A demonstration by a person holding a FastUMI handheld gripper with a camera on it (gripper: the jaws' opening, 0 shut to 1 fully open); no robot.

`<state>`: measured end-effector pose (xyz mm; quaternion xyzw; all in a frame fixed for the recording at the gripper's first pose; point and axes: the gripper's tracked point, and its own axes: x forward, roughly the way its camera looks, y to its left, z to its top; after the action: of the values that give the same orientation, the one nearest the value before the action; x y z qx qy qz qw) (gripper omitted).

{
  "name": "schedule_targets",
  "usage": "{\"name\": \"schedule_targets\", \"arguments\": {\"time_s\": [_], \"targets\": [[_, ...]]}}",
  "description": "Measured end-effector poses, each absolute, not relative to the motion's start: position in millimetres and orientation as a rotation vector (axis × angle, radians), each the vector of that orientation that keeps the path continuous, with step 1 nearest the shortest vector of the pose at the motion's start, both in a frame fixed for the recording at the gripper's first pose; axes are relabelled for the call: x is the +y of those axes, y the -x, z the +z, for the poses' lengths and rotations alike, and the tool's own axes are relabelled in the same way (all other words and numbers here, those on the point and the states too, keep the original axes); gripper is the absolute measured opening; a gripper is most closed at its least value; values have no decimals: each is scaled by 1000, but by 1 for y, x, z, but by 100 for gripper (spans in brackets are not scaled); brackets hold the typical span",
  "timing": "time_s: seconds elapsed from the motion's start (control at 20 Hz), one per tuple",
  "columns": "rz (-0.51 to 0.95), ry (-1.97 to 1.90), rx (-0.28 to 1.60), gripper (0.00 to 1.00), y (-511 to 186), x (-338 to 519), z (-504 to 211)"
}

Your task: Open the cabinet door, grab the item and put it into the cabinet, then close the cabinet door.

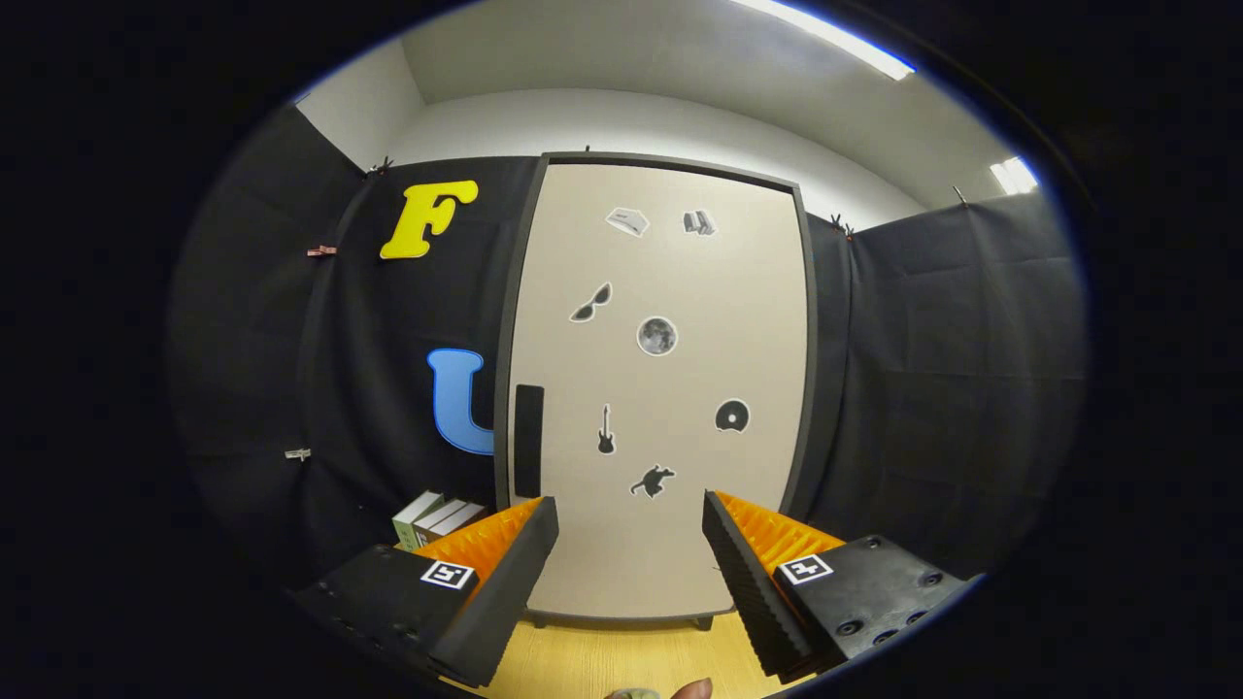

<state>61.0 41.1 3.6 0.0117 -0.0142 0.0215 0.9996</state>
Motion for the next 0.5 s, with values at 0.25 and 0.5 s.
{"name": "schedule_targets", "arguments": {"time_s": [0.25, 0.5], "targets": [[69, -27, -29, 97, -106, 63, 1], [86, -44, -6, 97, -157, 87, -7]]}}
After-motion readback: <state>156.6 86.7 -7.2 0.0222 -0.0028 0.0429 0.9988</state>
